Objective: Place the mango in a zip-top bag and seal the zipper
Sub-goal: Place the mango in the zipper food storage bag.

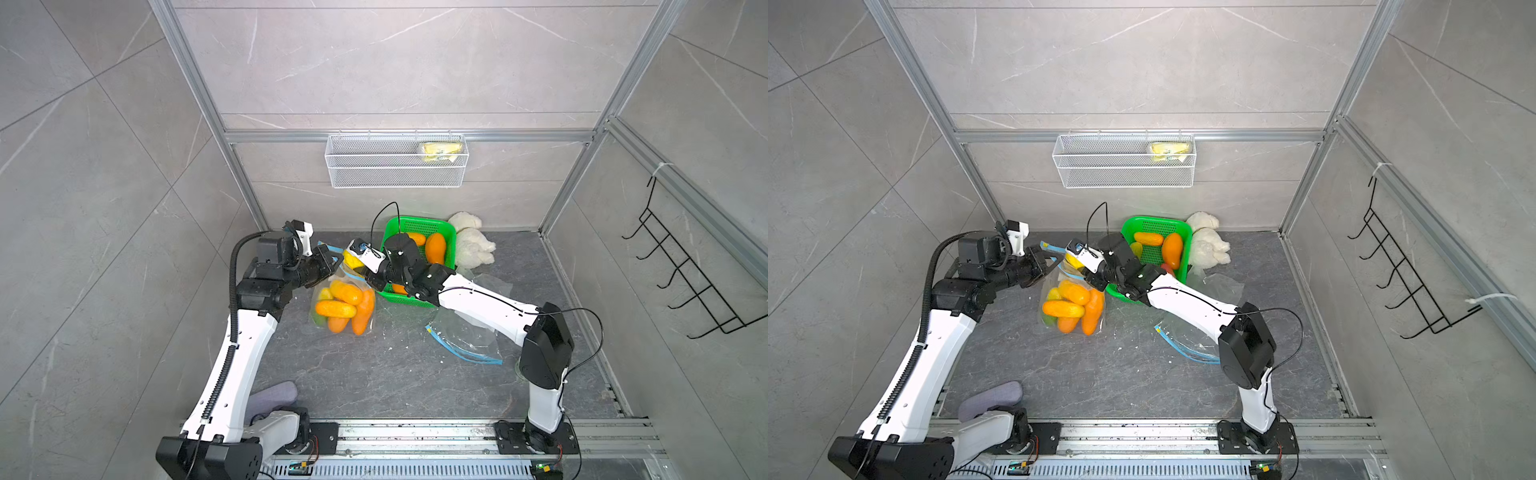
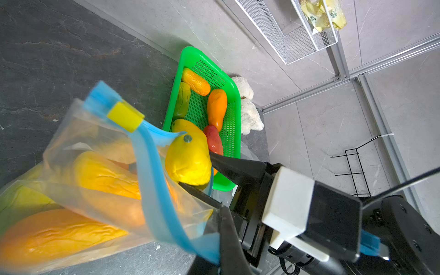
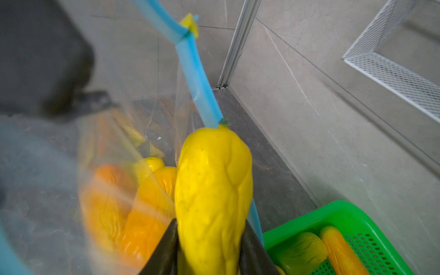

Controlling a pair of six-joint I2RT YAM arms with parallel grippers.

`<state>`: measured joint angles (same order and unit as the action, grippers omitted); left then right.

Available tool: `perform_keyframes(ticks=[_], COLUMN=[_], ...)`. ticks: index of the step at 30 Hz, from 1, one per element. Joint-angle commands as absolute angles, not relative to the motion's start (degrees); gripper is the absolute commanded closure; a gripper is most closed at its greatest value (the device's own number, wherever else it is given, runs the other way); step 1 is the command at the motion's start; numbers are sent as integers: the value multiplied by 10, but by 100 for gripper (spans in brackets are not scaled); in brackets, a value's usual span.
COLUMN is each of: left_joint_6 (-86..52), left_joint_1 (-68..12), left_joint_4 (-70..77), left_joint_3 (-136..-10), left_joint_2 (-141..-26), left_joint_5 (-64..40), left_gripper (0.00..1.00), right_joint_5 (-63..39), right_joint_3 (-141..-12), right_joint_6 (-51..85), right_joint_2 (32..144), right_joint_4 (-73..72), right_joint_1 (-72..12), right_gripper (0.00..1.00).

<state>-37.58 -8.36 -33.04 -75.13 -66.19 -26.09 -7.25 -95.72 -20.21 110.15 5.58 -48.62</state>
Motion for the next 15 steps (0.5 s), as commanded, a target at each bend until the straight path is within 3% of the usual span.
perform_keyframes(ticks=[1,6,14,15], left_joint_6=[-368,-370,-372,-371], left_joint_1=[-83,-83,-83,-83], left_joint_4=[-301,-297,-285,-284], left_joint_3=[-762,-757,-745,-745], left_joint_2=[-649,-650,-639,-639], left_joint_5=[-282,-282,-289,-292], left_gripper=[100,100,100,100], right_joint_5=[-155,-202,-143,-142], right_joint_3=[-894,-857,-997,-1022], right_joint_6=[-200,-216,-155,-146], right_joint_2=[1062,1053,1136,1150], right_joint_4=[26,-9,118,150], right_joint_1=[-491,-491,-488,-488], right_gripper=[71,68,65,59])
